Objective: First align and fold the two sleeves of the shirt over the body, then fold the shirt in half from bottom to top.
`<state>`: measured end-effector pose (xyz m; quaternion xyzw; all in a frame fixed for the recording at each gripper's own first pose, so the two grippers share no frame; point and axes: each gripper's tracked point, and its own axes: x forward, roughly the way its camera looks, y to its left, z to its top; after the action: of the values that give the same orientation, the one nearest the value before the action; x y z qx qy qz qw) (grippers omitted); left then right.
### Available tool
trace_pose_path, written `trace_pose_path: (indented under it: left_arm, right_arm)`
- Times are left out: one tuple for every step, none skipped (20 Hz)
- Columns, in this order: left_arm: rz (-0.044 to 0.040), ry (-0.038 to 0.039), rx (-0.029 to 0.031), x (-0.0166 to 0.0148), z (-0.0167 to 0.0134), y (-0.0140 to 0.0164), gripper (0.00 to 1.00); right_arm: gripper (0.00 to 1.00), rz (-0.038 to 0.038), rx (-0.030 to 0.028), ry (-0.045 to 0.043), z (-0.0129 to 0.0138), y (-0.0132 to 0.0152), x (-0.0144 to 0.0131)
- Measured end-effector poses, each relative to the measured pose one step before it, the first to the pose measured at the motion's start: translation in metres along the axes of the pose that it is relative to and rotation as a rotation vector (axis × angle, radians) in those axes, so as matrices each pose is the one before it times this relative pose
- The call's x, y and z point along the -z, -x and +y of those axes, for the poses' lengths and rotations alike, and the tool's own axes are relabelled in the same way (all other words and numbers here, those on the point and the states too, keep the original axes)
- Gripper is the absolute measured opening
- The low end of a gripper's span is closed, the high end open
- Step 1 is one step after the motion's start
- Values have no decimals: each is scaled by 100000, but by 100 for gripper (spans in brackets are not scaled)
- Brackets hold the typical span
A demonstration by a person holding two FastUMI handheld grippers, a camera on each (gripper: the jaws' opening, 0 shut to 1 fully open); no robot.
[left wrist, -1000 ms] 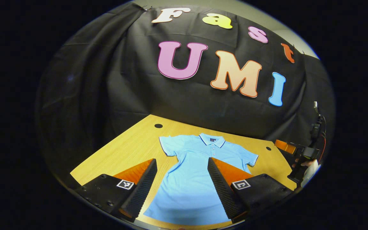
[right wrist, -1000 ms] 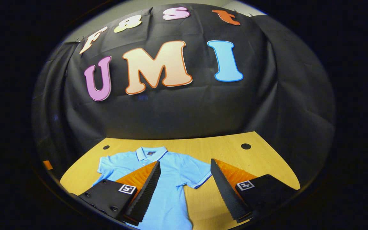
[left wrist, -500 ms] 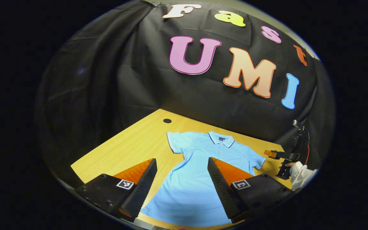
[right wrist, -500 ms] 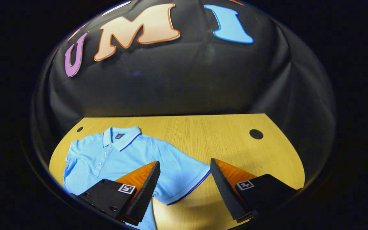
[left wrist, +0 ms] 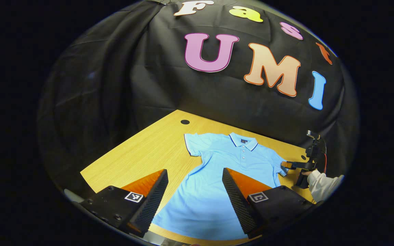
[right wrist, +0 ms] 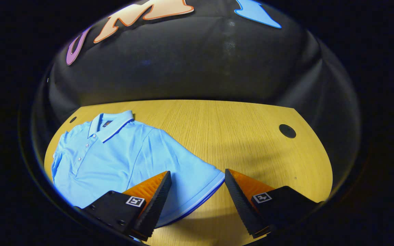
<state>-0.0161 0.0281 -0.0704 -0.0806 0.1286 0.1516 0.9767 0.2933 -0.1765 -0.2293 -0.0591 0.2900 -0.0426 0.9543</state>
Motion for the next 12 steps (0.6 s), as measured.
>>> trace_pose_path:
  left_arm:
    - [559, 476, -165, 182, -93, -39, 95]
    - [595, 587, -55, 295, -79, 116, 95]
    - [498, 387, 7, 174, -32, -76, 95]
    - [254, 60, 27, 154, -126, -16, 95]
    - [-35, -225, -137, -122, -110, 6, 95]
    - [1, -264, -150, 99, 44, 157, 95]
    - [-189, -165, -65, -88, -22, 125, 95]
    - [-219, -77, 57, -46, -79, -50, 95]
    - [-82, -188, -91, -31, -59, 155, 95]
    - [-99, -156, -225, 71, 10, 71, 95]
    - [-105, 38, -237, -61, 5, 157, 95]
    - [-244, 174, -115, 64, 70, 282, 95]
  right_arm:
    - [94, 559, -574, -923, -18, 22, 90]
    - [94, -439, 215, 282, -252, -26, -66]
    - [94, 31, -389, 2, 162, 39, 40]
    - [89, -277, -348, -19, 125, 52, -118]
    - [80, 28, -812, -399, 240, -88, 24]
    - [69, -256, -758, -31, 334, -68, 7]
    - [58, 309, -907, -318, 354, 6, 112]
    - [42, 9, -1211, -474, 404, 119, -52]
    - [25, 389, -207, -80, 315, 22, -2]
    - [11, 113, -634, 443, 270, 100, 73]
    - [11, 197, 120, 432, 314, 204, 36]
    - [11, -853, -234, -22, 298, 198, -349]
